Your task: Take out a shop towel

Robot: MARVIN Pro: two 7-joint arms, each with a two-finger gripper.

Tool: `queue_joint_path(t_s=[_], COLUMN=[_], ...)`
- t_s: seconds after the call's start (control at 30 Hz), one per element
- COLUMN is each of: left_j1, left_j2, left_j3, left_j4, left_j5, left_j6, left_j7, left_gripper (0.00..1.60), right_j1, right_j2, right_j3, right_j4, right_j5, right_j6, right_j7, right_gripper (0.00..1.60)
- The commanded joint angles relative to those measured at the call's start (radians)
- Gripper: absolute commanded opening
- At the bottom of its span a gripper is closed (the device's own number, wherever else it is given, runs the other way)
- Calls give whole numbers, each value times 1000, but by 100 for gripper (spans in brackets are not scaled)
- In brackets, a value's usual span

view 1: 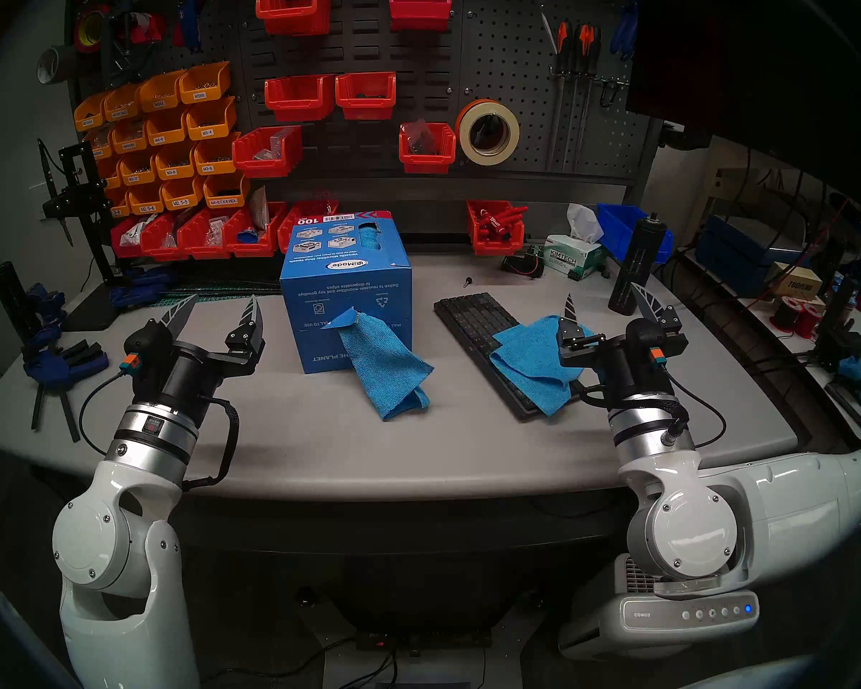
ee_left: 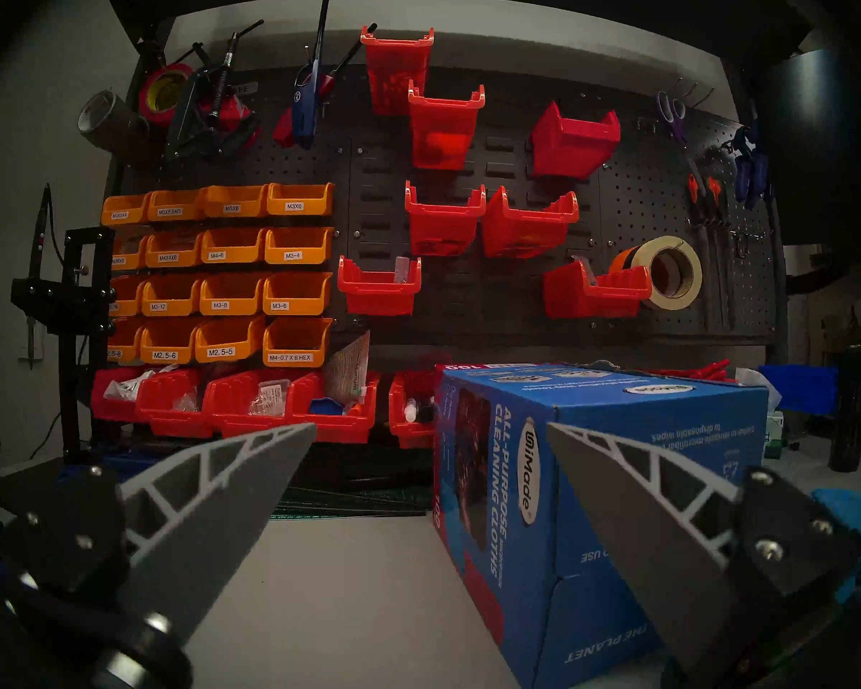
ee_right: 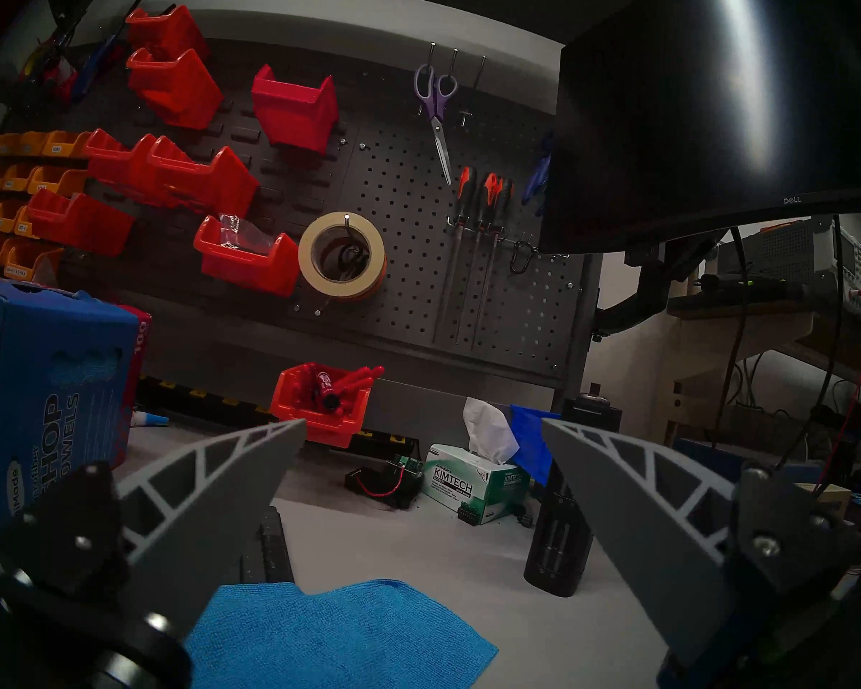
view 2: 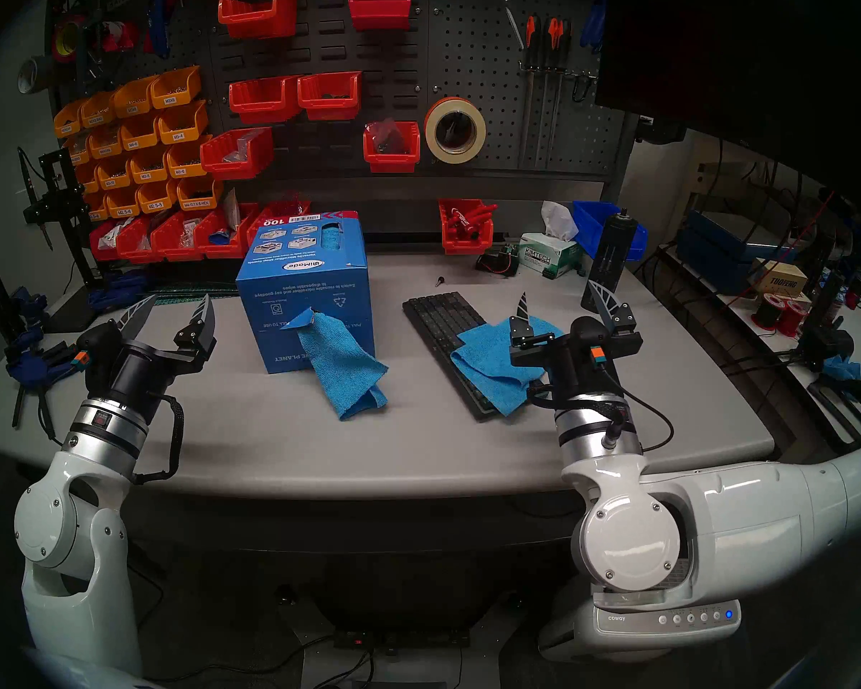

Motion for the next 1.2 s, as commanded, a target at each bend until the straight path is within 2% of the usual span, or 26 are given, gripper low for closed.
queue_joint_path(t_s=[0.0,0.03,0.07,0.27,0.4,0.5,1.17], left_j1=[-10,-9,-12,-10,-13,-22,-29], left_j2=[-21,-22,-25,-31,-30,-31,-48], left_j3=[-4,-2,-3,3,3,6,3], left_j4=[13,25,27,66,77,85,94], left_j5=[21,23,26,34,31,68,82], left_j6=[-108,-143,-141,-234,-253,-291,-318], left_j7=[-21,-22,-25,-38,-47,-42,-52], left_gripper=[160,160,160,160,160,160,160], right_j1=[-21,-27,-33,-87,-118,-128,-230], right_j2=[-36,-39,-42,-60,-66,-68,-75], right_j3=[58,65,70,117,149,159,266], right_j4=[12,17,22,49,58,59,65], right_j5=[-34,-32,-33,-33,-35,-22,-42], right_j6=[-6,-3,-5,-11,-9,10,41], right_j7=[-5,-5,-5,-5,-5,-5,-5], right_gripper=[160,160,160,160,160,160,160])
